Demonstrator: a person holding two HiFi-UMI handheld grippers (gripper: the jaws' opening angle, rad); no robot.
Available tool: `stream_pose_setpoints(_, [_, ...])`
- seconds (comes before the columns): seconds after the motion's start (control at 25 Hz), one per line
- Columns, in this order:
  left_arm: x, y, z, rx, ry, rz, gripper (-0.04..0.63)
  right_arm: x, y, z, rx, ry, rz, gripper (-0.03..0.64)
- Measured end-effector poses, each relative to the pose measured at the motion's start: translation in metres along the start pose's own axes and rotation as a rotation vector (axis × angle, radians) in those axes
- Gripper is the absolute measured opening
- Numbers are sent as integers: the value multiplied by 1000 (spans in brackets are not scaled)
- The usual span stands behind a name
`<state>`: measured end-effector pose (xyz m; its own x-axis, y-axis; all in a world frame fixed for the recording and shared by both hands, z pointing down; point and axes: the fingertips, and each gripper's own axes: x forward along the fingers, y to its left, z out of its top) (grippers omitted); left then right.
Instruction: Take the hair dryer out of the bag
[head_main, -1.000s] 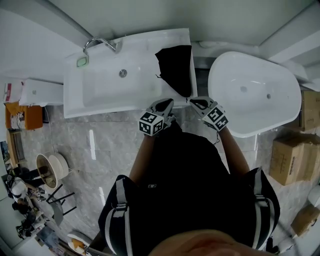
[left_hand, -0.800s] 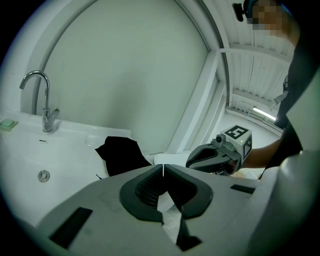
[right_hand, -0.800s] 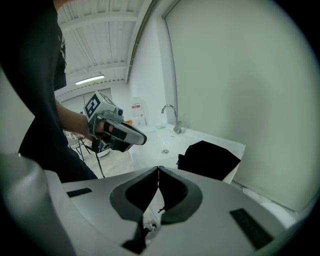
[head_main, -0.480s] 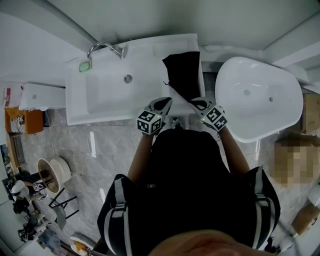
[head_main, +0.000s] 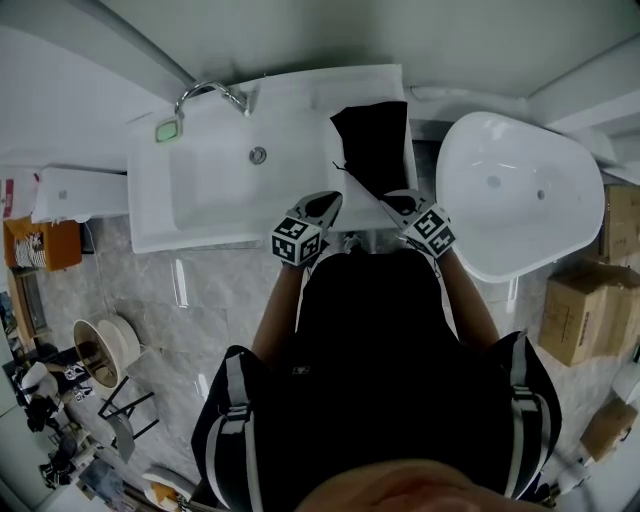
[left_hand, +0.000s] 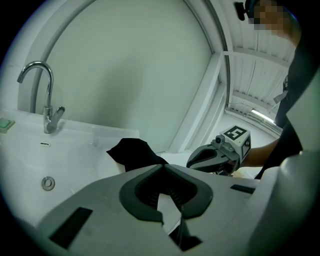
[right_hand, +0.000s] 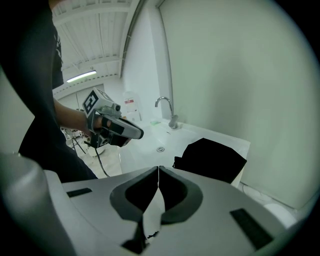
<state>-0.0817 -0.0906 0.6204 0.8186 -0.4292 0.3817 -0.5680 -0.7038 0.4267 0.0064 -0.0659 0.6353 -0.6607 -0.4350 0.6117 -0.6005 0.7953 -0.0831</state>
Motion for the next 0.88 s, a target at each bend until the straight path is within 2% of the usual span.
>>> stream_pose_setpoints(0.2, [-3,-1,-5,-1,1,-7,18,0,-7,-9,10,40,-45,61])
stream_pose_setpoints(0.4, [-12,4,-10,-34,-23,20,18,3,-15,-22,17,90,-66,66])
stream_pose_setpoints(0.52, [-16,12,-14,-44,-29,54,18,12,-23,-31,-25,135,-83,126])
stream_pose_setpoints(0.72, [-18,24,-13,55,9,137,18,32,-41,-49,-118,229,-121,230])
stream_pose_setpoints(0.88, [-20,27,-11,28,6,138,18,46,-47,-67,-226,326,-115,266])
